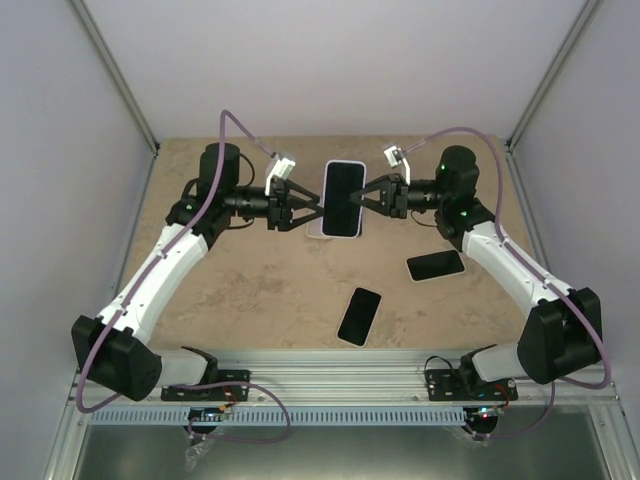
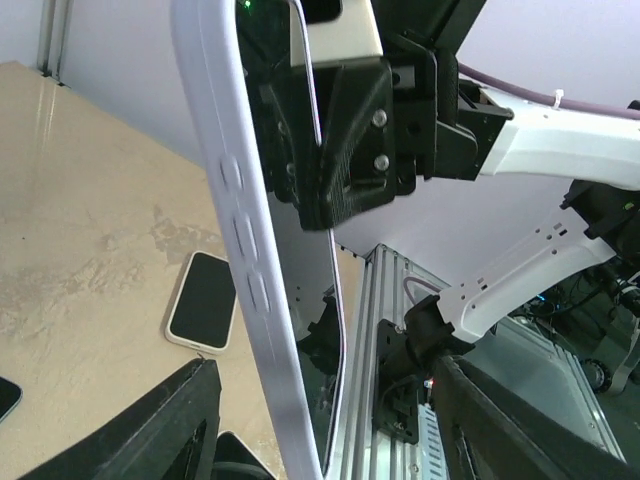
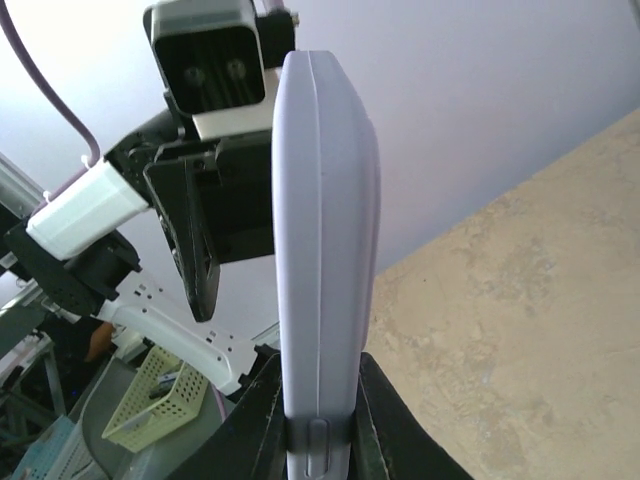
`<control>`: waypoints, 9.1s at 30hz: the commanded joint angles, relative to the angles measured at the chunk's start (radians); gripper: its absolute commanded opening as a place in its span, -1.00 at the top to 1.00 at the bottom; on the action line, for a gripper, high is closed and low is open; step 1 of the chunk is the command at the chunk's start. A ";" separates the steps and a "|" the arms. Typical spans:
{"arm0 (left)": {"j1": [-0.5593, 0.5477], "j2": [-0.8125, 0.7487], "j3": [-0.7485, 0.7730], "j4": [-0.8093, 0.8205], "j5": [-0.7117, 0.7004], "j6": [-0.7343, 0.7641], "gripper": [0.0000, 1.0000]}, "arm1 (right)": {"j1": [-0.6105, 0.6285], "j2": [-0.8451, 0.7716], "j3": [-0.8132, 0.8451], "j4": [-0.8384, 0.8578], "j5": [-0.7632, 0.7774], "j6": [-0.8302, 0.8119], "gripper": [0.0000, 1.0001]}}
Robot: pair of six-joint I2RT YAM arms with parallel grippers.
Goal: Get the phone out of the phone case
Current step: Pick up the phone at the center of the board, then remove the phone case from the phone.
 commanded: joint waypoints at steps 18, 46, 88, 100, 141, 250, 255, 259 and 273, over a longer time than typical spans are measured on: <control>-0.066 0.013 -0.008 -0.046 -0.060 0.051 -0.07 | -0.089 -0.077 -0.019 0.201 0.029 0.217 0.99; -0.072 0.081 0.018 -0.066 -0.223 0.051 0.29 | -0.089 -0.089 -0.053 0.346 -0.021 0.304 0.99; -0.044 0.101 -0.008 -0.008 -0.266 0.007 0.43 | -0.073 -0.091 -0.098 0.726 -0.080 0.613 0.99; -0.039 0.089 -0.028 0.009 -0.260 0.002 0.43 | -0.073 -0.082 -0.092 0.765 -0.078 0.641 0.99; -0.094 -0.035 -0.013 -0.023 0.001 0.077 -0.20 | -0.086 -0.064 -0.083 0.645 -0.039 0.554 0.99; -0.087 0.030 -0.143 0.235 -0.124 -0.183 0.31 | 0.012 -0.053 -0.204 0.949 -0.028 0.766 0.99; -0.062 0.033 -0.107 0.224 -0.135 -0.185 0.32 | 0.040 -0.051 -0.216 0.878 -0.049 0.694 0.99; -0.062 0.028 -0.076 0.196 -0.108 -0.146 0.30 | 0.066 -0.047 -0.229 0.774 -0.070 0.591 0.99; -0.108 -0.017 -0.096 0.165 -0.060 -0.071 0.28 | 0.149 -0.018 -0.187 0.430 -0.097 0.322 0.99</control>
